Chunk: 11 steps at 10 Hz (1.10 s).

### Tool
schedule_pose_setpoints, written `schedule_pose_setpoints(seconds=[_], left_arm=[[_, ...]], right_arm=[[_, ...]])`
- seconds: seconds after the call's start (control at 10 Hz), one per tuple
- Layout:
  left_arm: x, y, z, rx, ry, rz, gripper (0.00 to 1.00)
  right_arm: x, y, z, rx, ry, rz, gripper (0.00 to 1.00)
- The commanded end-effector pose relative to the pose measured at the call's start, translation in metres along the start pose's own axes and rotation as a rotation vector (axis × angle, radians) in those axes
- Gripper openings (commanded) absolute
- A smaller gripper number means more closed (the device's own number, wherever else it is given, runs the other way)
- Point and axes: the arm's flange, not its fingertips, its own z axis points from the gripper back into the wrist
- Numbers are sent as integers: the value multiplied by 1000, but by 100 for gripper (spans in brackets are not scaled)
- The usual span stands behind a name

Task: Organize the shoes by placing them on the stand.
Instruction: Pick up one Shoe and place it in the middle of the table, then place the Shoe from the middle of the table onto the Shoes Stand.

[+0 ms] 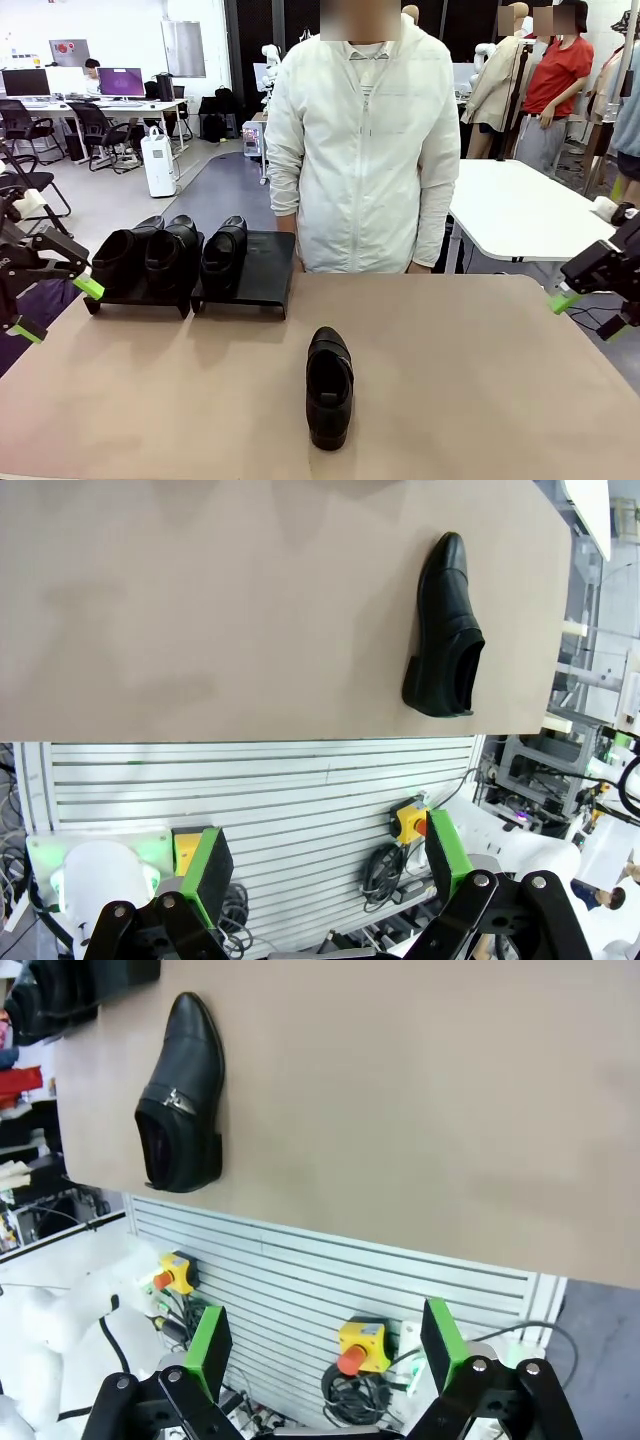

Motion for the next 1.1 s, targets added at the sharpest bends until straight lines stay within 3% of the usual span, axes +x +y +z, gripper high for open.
schedule_pose_setpoints(seconds=[0.0, 1.0], left_arm=[[0, -1, -1, -20, -5, -1, 100], [0, 0, 0, 0, 0, 0, 100]], right_arm=[[1, 4, 1, 17, 9, 31, 100], [1, 4, 1, 17, 9, 31, 100]])
